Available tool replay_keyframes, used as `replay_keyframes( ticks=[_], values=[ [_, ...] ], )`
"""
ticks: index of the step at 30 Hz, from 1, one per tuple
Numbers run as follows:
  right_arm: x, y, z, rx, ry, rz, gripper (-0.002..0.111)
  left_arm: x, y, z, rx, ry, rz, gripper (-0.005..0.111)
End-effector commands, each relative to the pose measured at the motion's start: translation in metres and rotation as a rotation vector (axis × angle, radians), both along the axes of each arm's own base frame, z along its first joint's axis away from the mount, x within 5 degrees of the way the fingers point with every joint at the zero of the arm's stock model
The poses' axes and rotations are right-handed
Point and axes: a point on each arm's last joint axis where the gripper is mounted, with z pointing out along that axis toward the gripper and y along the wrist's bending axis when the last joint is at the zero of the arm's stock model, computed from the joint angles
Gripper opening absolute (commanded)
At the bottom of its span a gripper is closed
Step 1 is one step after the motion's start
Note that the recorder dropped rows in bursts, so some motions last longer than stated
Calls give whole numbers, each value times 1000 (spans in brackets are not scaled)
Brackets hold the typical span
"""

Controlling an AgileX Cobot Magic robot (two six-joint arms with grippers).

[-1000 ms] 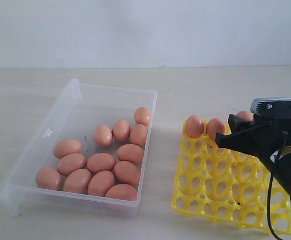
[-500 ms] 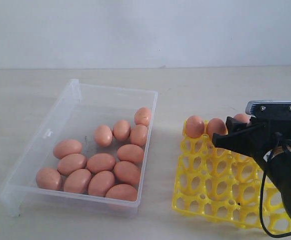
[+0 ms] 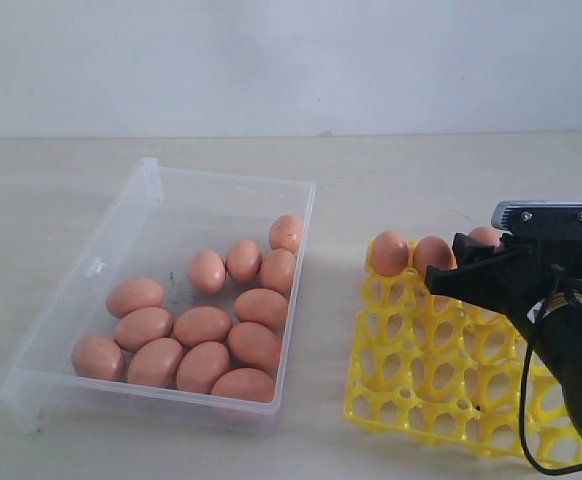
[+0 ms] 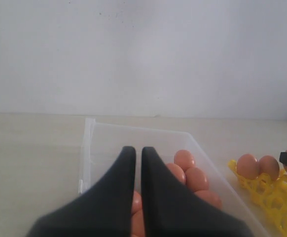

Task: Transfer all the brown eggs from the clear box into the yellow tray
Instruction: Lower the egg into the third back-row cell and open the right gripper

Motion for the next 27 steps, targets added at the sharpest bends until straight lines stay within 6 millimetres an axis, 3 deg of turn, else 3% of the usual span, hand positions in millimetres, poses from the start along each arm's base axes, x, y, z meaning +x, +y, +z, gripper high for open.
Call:
replay_keyframes(
  ticks=[1,6,27],
  values=[
    [4,0,3,-1,-29,-5,24,0,0,-1,-10,2,-8,4],
    [9,3,2,5,-10,-3,38,0,0,-1,-10,2,-8,4],
    [11,5,-1,-21,44,15,39,0,-1,0,-12,-2,-9,4]
  ],
)
